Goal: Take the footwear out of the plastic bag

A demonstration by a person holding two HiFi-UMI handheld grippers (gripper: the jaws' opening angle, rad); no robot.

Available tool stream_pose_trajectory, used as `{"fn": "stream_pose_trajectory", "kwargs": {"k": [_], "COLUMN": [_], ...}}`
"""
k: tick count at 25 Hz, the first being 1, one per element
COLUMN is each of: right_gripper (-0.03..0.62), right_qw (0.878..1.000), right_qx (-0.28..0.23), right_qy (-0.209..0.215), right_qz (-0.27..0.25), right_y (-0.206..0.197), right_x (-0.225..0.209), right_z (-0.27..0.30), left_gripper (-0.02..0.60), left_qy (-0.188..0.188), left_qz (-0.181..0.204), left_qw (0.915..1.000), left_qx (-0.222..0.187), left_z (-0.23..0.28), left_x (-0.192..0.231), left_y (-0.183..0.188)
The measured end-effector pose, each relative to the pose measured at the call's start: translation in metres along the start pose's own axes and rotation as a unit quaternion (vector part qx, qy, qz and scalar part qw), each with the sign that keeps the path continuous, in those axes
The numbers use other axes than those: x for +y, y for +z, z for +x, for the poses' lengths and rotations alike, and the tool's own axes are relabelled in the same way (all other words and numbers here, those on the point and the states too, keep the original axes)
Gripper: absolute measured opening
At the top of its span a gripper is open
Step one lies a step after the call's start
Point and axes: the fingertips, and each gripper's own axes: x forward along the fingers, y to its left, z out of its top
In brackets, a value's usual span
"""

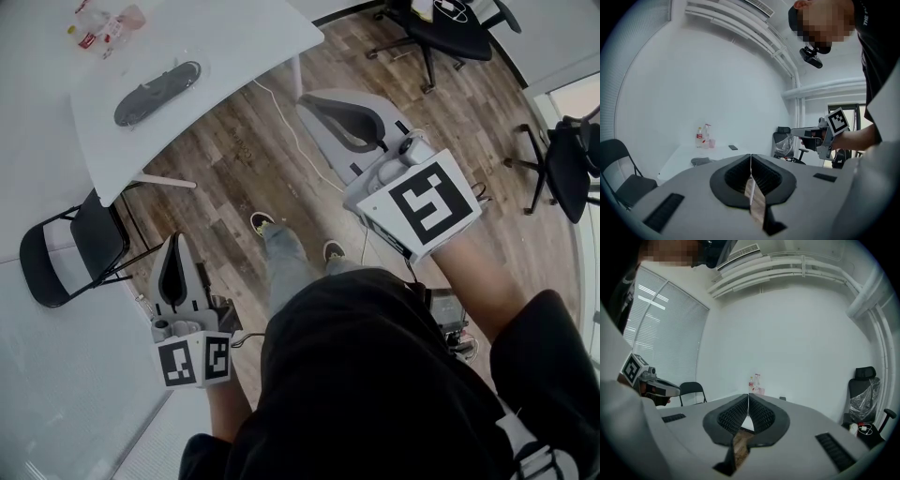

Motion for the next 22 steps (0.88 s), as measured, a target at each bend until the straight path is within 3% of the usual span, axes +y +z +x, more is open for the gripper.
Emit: {"fn": "stream_pose_trajectory", "kwargs": {"k": [22], "right_gripper": [0.02], "right_qw": [0.999], "right_qx": [0.026], "right_qy": [-0.023], "right_qz": [0.001], "right_y": [0.018], "right_x": [-0.02], "right_z": [0.169], "left_gripper": [0.025], "left_qy": [-0.041], "left_qz": [-0.018], "left_qw": [0.9989], "left_qx": [0.013], "left_z": [0.123], "left_x": [0.132], "left_y": [0.034]}}
